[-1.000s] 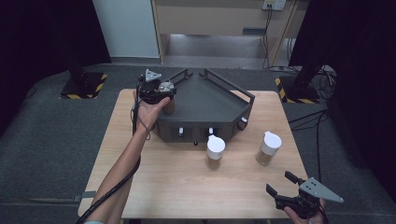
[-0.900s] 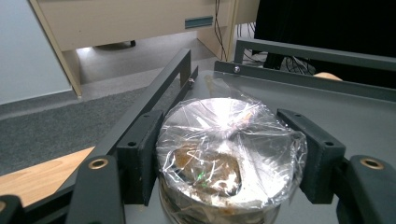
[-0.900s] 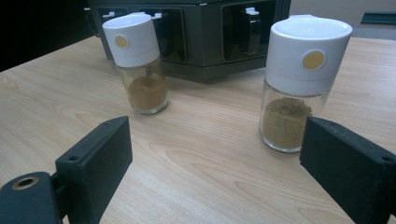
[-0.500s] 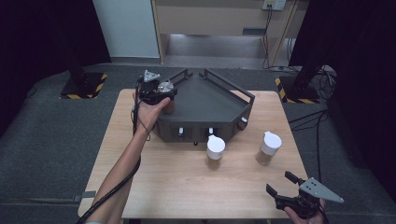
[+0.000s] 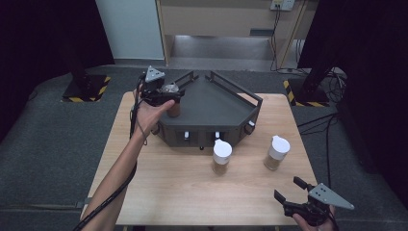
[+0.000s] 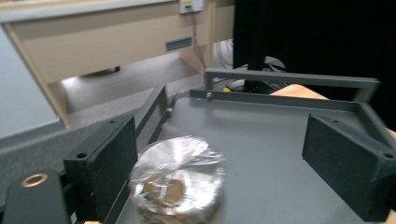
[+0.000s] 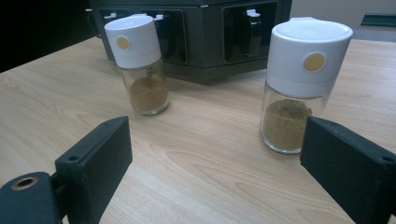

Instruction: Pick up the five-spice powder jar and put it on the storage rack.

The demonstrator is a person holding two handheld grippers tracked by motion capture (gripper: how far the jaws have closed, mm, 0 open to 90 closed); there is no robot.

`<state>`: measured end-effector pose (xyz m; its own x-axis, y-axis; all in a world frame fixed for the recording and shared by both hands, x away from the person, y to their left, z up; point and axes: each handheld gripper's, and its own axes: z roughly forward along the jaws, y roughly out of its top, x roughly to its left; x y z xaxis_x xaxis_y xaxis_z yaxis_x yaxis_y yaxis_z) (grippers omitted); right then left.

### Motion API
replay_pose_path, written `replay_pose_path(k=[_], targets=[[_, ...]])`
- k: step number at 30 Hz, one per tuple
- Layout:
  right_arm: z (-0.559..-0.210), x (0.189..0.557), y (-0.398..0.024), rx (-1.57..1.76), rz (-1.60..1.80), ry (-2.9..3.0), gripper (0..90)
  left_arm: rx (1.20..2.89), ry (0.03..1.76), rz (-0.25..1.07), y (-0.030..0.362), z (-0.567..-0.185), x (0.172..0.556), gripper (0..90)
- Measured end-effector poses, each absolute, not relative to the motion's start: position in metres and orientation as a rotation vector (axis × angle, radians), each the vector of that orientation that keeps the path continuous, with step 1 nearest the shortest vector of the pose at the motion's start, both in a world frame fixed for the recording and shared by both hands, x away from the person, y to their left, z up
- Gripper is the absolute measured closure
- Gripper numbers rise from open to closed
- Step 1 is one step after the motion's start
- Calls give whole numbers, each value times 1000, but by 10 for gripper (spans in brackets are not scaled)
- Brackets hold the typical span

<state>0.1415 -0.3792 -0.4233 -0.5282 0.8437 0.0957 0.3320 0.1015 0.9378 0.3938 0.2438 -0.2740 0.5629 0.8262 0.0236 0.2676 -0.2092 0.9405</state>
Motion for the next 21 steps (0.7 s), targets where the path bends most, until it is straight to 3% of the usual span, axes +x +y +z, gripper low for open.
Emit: replay_pose_path(k=[21], targets=[[-423,141,-377,1137,1419,1912,78,1730,711,578,274,-259,324,27]])
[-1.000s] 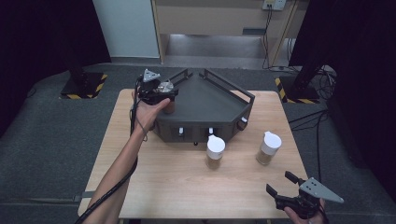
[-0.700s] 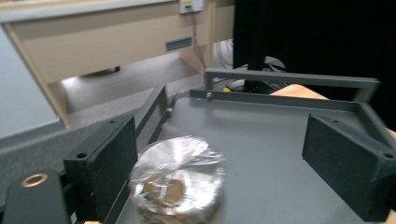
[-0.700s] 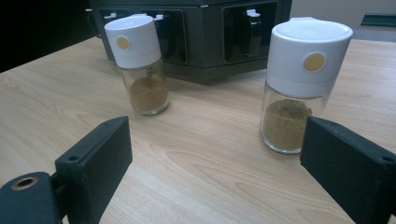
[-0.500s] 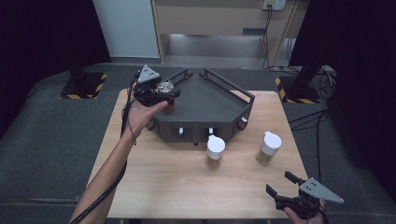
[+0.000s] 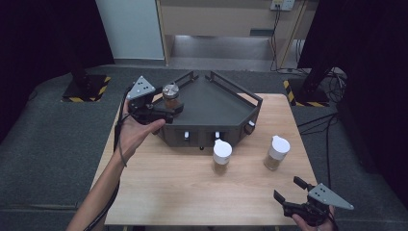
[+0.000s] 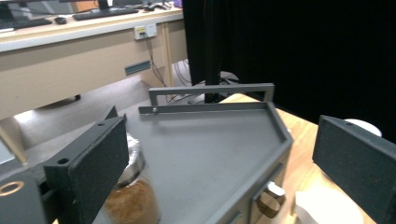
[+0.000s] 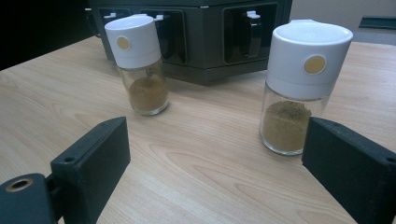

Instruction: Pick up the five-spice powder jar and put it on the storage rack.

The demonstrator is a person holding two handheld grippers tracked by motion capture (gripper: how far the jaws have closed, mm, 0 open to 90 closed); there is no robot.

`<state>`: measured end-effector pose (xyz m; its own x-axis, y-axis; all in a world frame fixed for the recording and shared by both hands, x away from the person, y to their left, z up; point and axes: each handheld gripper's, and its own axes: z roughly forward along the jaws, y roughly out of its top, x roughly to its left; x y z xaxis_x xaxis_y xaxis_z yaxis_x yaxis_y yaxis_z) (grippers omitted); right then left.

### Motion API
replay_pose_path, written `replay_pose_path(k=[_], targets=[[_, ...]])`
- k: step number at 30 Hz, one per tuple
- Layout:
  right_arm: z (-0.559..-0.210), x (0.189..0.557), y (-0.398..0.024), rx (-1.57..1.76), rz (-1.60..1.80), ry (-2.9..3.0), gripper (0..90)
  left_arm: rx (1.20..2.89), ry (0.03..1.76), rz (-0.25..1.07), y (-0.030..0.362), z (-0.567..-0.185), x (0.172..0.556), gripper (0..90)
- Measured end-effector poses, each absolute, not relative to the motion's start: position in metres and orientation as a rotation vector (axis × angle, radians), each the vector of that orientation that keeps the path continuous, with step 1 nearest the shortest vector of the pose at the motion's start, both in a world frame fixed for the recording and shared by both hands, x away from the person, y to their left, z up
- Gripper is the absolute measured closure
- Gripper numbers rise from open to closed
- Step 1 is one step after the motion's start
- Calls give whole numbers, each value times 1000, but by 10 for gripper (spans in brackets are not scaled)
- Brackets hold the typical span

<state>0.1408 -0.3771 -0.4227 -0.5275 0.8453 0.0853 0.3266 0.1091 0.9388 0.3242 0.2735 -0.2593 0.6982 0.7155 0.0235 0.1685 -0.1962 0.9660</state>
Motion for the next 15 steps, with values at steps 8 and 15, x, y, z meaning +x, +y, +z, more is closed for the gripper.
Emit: replay_pose_path(k=[8,15], targets=[[-424,140,-379,1146,1438,1901,52,1732,651,535,284,-275,302,22],[-425,140,-381,1170,1457,1882,30,1715,614,521,302,-292,278,22]])
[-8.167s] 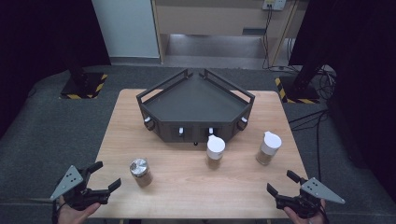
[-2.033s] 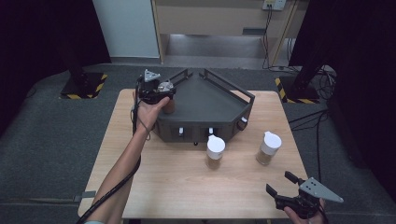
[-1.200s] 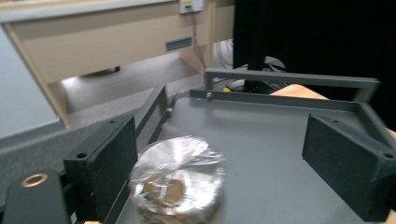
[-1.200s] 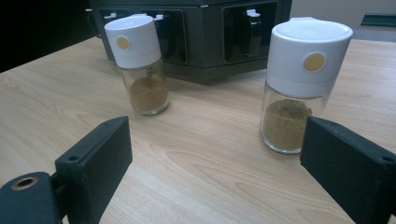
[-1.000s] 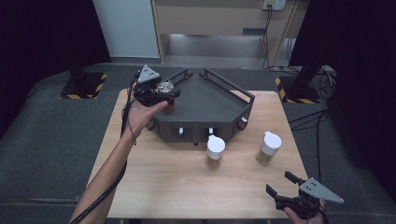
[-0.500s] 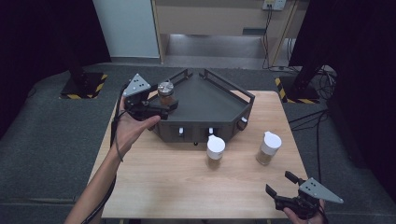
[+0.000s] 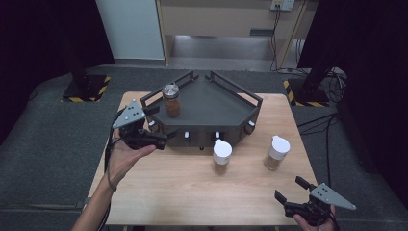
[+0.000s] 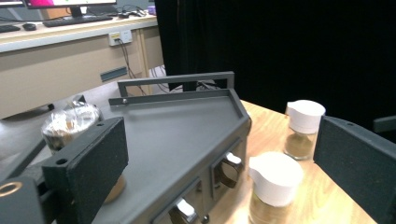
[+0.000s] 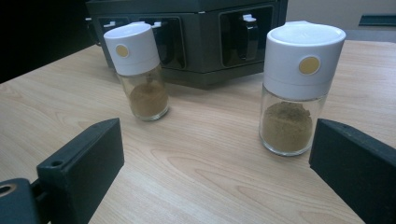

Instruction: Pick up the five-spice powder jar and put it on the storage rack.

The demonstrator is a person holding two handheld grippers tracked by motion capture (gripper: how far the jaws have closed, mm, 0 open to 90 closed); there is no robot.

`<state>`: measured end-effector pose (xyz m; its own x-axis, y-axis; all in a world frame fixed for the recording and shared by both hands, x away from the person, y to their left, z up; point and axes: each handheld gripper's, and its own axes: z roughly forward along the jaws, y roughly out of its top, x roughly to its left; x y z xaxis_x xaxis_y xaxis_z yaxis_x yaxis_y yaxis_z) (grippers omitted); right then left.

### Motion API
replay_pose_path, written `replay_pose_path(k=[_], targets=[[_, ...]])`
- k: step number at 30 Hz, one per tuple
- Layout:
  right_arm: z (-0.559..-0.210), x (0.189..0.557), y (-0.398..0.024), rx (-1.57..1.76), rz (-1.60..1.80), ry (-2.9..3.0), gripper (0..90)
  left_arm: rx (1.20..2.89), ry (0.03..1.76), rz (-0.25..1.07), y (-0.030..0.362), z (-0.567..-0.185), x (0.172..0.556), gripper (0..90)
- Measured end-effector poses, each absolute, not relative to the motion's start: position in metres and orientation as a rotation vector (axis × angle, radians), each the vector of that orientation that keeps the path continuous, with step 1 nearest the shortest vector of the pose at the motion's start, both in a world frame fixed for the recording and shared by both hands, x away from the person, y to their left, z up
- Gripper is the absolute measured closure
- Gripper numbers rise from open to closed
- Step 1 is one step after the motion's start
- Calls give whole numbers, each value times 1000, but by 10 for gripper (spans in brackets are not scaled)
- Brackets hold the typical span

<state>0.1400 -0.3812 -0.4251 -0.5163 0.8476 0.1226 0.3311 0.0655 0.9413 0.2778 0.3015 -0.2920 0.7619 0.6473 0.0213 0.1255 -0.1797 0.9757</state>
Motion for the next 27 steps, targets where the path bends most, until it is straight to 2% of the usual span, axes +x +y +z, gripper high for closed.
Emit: replay_pose_path(k=[14,27], targets=[[-425,140,-380,1178,1452,1878,26,1684,546,542,334,-342,231,20],[-426,141,-380,1173,1449,1881,20,1660,630,518,355,-395,213,25]])
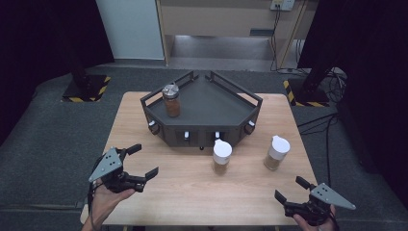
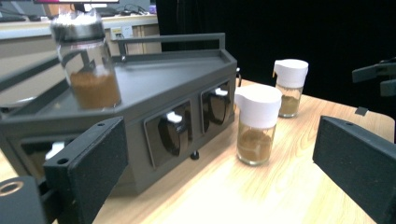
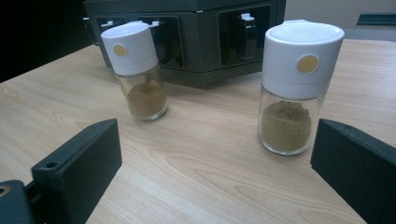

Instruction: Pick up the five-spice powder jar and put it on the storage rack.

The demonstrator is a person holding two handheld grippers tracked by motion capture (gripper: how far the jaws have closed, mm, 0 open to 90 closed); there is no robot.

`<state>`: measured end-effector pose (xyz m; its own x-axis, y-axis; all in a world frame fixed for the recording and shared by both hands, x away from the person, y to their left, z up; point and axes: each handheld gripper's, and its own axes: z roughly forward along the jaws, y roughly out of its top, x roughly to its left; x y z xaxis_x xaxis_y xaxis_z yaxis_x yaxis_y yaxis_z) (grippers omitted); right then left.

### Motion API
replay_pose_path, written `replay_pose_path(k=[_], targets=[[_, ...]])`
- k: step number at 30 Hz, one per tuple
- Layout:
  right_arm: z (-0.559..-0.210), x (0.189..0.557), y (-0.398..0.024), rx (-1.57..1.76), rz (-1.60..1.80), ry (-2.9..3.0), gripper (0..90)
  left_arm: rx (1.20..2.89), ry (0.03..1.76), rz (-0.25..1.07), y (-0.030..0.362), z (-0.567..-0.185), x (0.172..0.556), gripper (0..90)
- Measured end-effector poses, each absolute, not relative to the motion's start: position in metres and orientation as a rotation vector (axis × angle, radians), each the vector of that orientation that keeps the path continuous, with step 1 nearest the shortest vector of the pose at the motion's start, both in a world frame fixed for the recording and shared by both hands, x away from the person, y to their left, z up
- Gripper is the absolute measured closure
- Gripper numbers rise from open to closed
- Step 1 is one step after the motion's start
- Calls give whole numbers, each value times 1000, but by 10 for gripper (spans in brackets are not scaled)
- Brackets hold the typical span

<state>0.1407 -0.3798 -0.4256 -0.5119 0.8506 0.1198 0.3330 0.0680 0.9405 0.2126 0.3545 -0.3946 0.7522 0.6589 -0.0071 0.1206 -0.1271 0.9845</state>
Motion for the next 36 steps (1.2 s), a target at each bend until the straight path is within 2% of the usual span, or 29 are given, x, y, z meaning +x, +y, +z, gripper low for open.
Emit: replay_pose_path(k=[15,36], targets=[[-425,141,-377,1175,1426,1887,26,1631,753,539,368,-448,200,20],[-424,142,-376,1164,1431,1897,31,1664,801,548,385,-463,199,23]])
